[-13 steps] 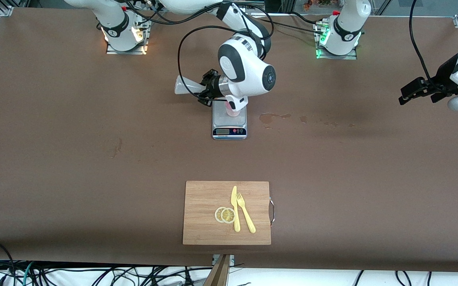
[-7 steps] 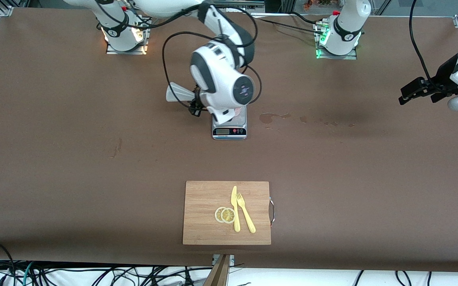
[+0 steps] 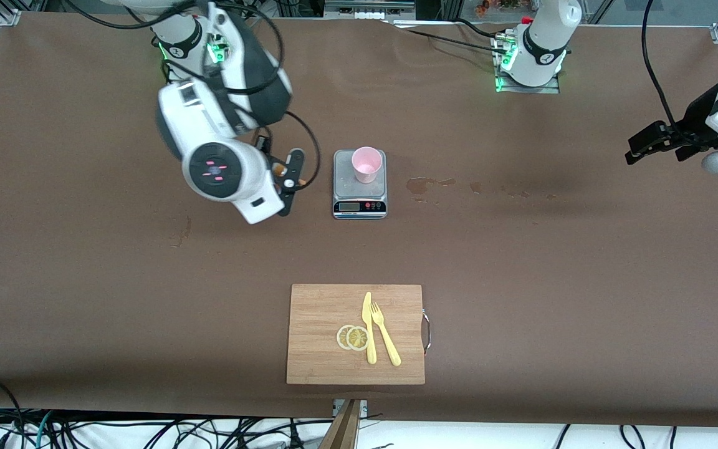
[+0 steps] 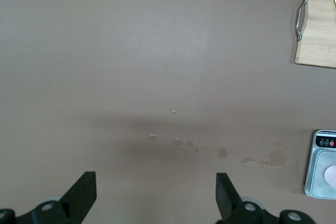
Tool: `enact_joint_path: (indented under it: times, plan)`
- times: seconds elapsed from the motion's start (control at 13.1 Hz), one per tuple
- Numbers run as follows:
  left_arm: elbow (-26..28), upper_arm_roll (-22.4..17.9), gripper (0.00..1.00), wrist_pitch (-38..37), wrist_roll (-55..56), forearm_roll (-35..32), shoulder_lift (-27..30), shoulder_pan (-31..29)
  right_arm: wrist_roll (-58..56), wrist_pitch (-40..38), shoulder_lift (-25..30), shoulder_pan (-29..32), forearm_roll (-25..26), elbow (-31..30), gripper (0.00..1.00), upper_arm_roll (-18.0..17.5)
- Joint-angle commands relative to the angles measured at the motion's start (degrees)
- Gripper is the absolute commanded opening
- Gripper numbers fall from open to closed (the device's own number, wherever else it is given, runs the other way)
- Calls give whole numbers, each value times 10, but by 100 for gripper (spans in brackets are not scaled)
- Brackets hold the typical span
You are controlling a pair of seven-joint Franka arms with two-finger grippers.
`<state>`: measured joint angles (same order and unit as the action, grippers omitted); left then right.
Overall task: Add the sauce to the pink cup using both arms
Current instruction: 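Carry the bottle with the right gripper back to its spot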
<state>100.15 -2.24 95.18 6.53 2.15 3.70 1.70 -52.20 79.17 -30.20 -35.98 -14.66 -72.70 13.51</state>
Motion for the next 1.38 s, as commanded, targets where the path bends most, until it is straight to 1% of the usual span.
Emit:
enact_joint_path:
  times: [0.0, 0.08, 0.23, 0.38, 0.69, 0.92, 1.07, 1.3]
  plan:
    - [-6, 3, 100, -13, -5, -11, 4, -2, -62, 62, 88, 53, -34, -110, 0, -17]
    - [-6, 3, 100, -13, -5, -11, 4, -2, -86, 76, 108, 71, -38, -133, 0, -20]
    - [-6, 4, 100, -14, -6, -11, 4, -2, -140, 85, 140, 123, -56, -170, 0, -37]
    - [-6, 5, 100, -17, -6, -12, 4, -2, -208, 99, 170, 171, -74, -210, 0, -41]
    - [-6, 4, 100, -17, -6, -11, 4, -2, -380, 141, 212, 266, -141, -299, 0, -42]
    - [-6, 4, 100, -17, -6, -11, 4, -2, -515, 157, 210, 329, -207, -344, 0, -42]
    - [-6, 4, 100, -17, -6, -11, 4, -2, -575, 154, 200, 365, -247, -362, 0, -42]
    - [-6, 4, 100, -17, -6, -11, 4, -2, -692, 151, 147, 405, -294, -365, 0, -42]
